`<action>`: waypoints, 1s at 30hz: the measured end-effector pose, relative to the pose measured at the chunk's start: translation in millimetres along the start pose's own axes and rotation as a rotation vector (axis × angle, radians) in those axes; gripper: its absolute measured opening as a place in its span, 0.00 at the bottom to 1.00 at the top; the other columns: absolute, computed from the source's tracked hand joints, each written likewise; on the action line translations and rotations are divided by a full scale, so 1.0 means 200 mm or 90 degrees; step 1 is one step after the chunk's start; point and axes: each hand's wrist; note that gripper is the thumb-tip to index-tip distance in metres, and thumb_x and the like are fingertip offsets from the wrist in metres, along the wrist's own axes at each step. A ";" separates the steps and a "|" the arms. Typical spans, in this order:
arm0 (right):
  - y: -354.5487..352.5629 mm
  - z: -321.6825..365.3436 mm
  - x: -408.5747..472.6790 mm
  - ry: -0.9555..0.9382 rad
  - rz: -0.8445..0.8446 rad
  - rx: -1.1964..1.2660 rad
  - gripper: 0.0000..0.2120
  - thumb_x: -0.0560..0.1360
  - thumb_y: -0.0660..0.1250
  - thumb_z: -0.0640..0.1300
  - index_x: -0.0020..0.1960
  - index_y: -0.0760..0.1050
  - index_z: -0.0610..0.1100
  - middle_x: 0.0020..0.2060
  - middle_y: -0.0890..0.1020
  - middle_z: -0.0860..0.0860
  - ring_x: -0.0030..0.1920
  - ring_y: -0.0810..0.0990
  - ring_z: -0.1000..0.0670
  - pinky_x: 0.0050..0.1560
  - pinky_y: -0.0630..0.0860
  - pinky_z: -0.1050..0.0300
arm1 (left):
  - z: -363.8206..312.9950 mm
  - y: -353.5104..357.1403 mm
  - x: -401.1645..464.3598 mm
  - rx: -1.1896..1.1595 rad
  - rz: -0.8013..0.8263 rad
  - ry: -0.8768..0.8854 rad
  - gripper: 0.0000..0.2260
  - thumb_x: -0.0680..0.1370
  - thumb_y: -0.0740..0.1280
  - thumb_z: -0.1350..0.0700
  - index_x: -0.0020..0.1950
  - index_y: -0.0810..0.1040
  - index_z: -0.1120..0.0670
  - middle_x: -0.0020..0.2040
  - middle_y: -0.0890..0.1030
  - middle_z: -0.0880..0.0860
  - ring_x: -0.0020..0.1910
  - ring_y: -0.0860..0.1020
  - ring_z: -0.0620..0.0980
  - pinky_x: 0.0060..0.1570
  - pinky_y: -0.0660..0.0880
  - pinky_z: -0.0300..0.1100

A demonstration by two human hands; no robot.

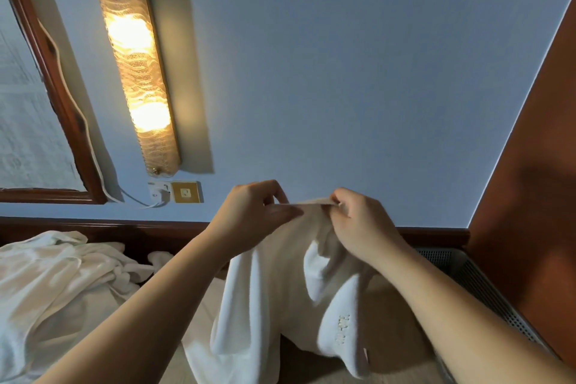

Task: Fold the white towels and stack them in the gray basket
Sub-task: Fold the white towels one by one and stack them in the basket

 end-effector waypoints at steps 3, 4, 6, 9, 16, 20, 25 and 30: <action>-0.07 -0.02 0.03 -0.051 -0.019 -0.053 0.08 0.81 0.65 0.47 0.44 0.74 0.48 0.33 0.76 0.54 0.41 0.76 0.48 0.39 0.70 0.52 | 0.13 0.06 -0.08 0.029 0.061 0.002 0.19 0.75 0.76 0.40 0.36 0.73 0.51 0.30 0.73 0.49 0.32 0.70 0.48 0.33 0.66 0.40; -0.10 -0.02 0.04 -0.059 -0.035 -0.064 0.07 0.81 0.65 0.46 0.44 0.74 0.48 0.34 0.76 0.54 0.41 0.76 0.47 0.39 0.70 0.52 | 0.17 0.09 -0.11 0.019 0.069 -0.011 0.20 0.76 0.74 0.39 0.37 0.73 0.52 0.32 0.74 0.51 0.33 0.71 0.50 0.34 0.67 0.41; -0.16 -0.05 0.07 -0.044 -0.073 -0.074 0.07 0.80 0.66 0.46 0.43 0.74 0.47 0.34 0.77 0.54 0.41 0.76 0.46 0.41 0.72 0.52 | 0.25 0.15 -0.17 -0.028 0.056 -0.057 0.18 0.77 0.73 0.40 0.39 0.76 0.52 0.34 0.78 0.51 0.34 0.74 0.48 0.34 0.69 0.39; -0.25 -0.14 0.14 0.013 -0.110 -0.085 0.07 0.79 0.67 0.47 0.43 0.75 0.48 0.33 0.78 0.56 0.42 0.77 0.45 0.42 0.72 0.53 | 0.39 0.22 -0.29 -0.071 0.010 -0.118 0.16 0.77 0.74 0.41 0.39 0.77 0.51 0.35 0.79 0.48 0.33 0.75 0.45 0.33 0.69 0.38; -0.40 -0.37 0.19 0.131 -0.135 -0.120 0.08 0.79 0.65 0.47 0.43 0.77 0.47 0.37 0.80 0.54 0.44 0.76 0.42 0.42 0.68 0.53 | 0.67 0.27 -0.49 -0.078 0.016 -0.154 0.11 0.79 0.72 0.43 0.45 0.76 0.48 0.35 0.78 0.51 0.33 0.75 0.51 0.33 0.73 0.51; -0.34 -0.44 0.15 0.183 -0.097 -0.151 0.07 0.80 0.65 0.49 0.46 0.77 0.48 0.40 0.81 0.50 0.48 0.79 0.40 0.45 0.73 0.51 | 0.66 0.21 -0.40 -0.001 -0.049 -0.148 0.11 0.76 0.76 0.45 0.41 0.76 0.47 0.33 0.79 0.46 0.32 0.76 0.49 0.33 0.74 0.51; -0.14 -0.25 0.05 0.078 0.223 -0.045 0.36 0.67 0.78 0.64 0.70 0.67 0.68 0.47 0.84 0.57 0.51 0.82 0.51 0.55 0.80 0.50 | 0.31 0.08 -0.13 0.111 -0.048 0.106 0.06 0.70 0.75 0.56 0.44 0.83 0.48 0.38 0.80 0.44 0.35 0.77 0.50 0.35 0.70 0.41; 0.05 -0.02 0.05 0.002 0.248 -0.053 0.36 0.61 0.74 0.75 0.65 0.72 0.65 0.46 0.82 0.61 0.50 0.80 0.57 0.51 0.78 0.54 | 0.04 0.01 0.07 0.144 -0.006 0.225 0.07 0.73 0.78 0.53 0.47 0.82 0.45 0.39 0.75 0.45 0.35 0.74 0.48 0.34 0.73 0.45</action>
Point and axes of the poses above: each hand's wrist, its own x-axis towards the middle knuckle, its own y-axis out of the palm, z = x × y
